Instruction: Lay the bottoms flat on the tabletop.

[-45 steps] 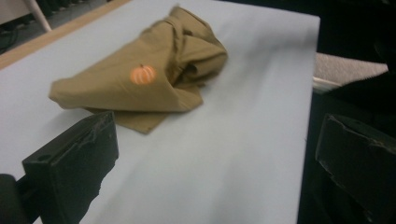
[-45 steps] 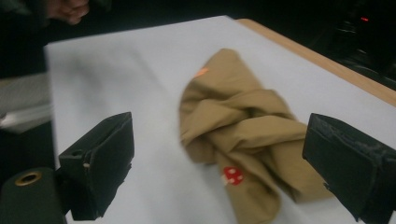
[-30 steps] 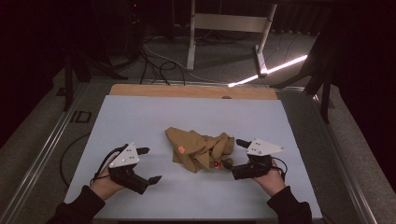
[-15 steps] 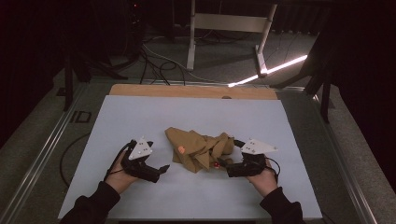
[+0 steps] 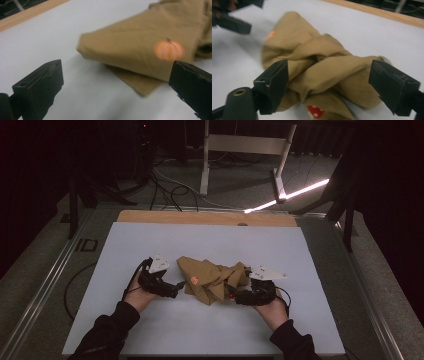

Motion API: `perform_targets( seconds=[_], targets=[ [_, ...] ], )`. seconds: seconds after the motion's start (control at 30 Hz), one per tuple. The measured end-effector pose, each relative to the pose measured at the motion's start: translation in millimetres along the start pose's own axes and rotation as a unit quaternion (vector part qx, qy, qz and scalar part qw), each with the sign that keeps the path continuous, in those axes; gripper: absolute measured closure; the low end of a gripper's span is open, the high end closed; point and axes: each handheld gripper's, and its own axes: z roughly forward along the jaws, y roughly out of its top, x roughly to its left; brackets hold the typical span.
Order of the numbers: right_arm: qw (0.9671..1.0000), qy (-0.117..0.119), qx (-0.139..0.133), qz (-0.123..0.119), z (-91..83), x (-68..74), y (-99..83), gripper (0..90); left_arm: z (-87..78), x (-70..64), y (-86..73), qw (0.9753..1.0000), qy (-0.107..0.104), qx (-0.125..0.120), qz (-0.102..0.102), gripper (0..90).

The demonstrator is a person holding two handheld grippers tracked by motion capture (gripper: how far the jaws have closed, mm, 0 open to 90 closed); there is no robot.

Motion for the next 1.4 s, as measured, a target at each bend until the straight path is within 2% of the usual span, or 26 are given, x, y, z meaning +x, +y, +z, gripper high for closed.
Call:
perform_targets(
  seconds=[0.07,0.1,0.17,0.23,0.33,0.43,0.47,0.5,0.53,0.6,0.7,0.73,0.8,0.87,0.9,0.93,0.97,1.0,1.03,1.1,1.3,1.4],
  targets=[
    [1.0,0.006,0.004,0.004,2.6,1.2,-0.8,18.5,6.2,7.2,5.6,1.0,0.005,0.0,-0.002,3.6],
    [1.0,-0.001,0.009,0.003,3.4,1.9,-1.6,20.1,9.0,11.1,7.9,0.9999,-0.008,0.002,-0.009,4.0],
    [0.9999,0.005,0.009,0.01,4.9,2.0,-3.0,23.2,14.7,18.0,12.5,0.9998,-0.016,0.006,-0.011,4.1],
    [0.9998,0.003,0.014,0.013,6.2,3.2,-4.0,26.2,20.0,24.8,16.0,0.9993,-0.033,0.004,-0.02,6.8],
    [0.9996,0.009,0.027,0.004,8.8,7.2,-6.3,30.9,27.6,31.4,19.7,0.999,-0.039,0.008,-0.021,10.5],
    [0.9991,0.004,0.04,-0.013,11.4,9.9,-9.1,42.5,39.1,35.5,21.4,0.9984,-0.048,0.025,-0.017,13.4],
    [0.9991,0.004,0.04,-0.013,11.4,9.9,-9.1,42.5,39.1,35.5,21.4,0.9984,-0.048,0.025,-0.017,16.0],
    [0.9987,0.001,0.045,-0.021,12.7,10.0,-10.7,50.2,45.7,37.6,20.9,0.9975,-0.057,0.029,-0.03,16.0],
    [0.9984,-0.001,0.049,-0.029,13.2,10.8,-12.9,64.8,48.3,38.3,20.7,0.997,-0.062,0.031,-0.035,17.3],
    [0.9969,-0.008,0.057,-0.055,12.3,12.2,-13.9,71.9,52.9,39.8,20.1,0.9965,-0.068,0.033,-0.035,22.4],
    [0.996,-0.01,0.061,-0.064,10.9,13.3,-14.9,82.6,57.6,40.3,19.1,0.9938,-0.098,0.033,-0.041,31.5],
    [0.9958,-0.008,0.061,-0.068,10.4,13.4,-14.9,85.0,58.6,39.2,19.2,0.994,-0.096,0.039,-0.037,32.9],
    [0.9956,-0.01,0.058,-0.073,9.5,13.3,-15.0,87.1,59.1,37.5,18.9,0.9932,-0.104,0.033,-0.039,39.9],
    [0.9955,-0.009,0.06,-0.073,8.8,12.9,-14.7,87.6,59.0,36.8,18.8,0.9933,-0.103,0.035,-0.04,49.1],
    [0.9955,-0.008,0.058,-0.074,8.7,12.7,-14.9,87.8,59.5,36.2,18.3,0.9931,-0.104,0.041,-0.037,49.1],
    [0.9952,-0.01,0.06,-0.077,7.8,12.8,-14.8,88.0,59.3,36.3,18.1,0.9931,-0.101,0.049,-0.031,57.4],
    [0.9953,-0.01,0.057,-0.077,7.1,12.7,-14.8,88.0,58.7,36.1,17.7,0.9933,-0.101,0.049,-0.028,64.0],
    [0.9954,-0.01,0.057,-0.076,5.5,12.0,-14.9,88.0,57.3,36.0,17.6,0.9938,-0.097,0.047,-0.028,74.3],
    [0.9954,-0.01,0.057,-0.076,5.5,12.0,-14.9,88.0,55.7,36.2,17.8,0.9943,-0.093,0.041,-0.033,74.3],
    [0.9957,-0.012,0.054,-0.074,3.0,9.9,-15.4,88.2,51.1,38.4,19.1,0.9949,-0.089,0.036,-0.033,86.5],
    [0.9954,-0.019,0.052,-0.078,-2.4,5.3,-15.1,88.3,35.4,37.5,22.9,0.9964,-0.079,0.029,-0.011,88.6],
    [0.9956,-0.028,0.049,-0.074,-6.4,-0.4,-13.5,88.3,26.5,40.1,25.4,0.9974,-0.069,0.018,-0.009,88.8]
  ],
)
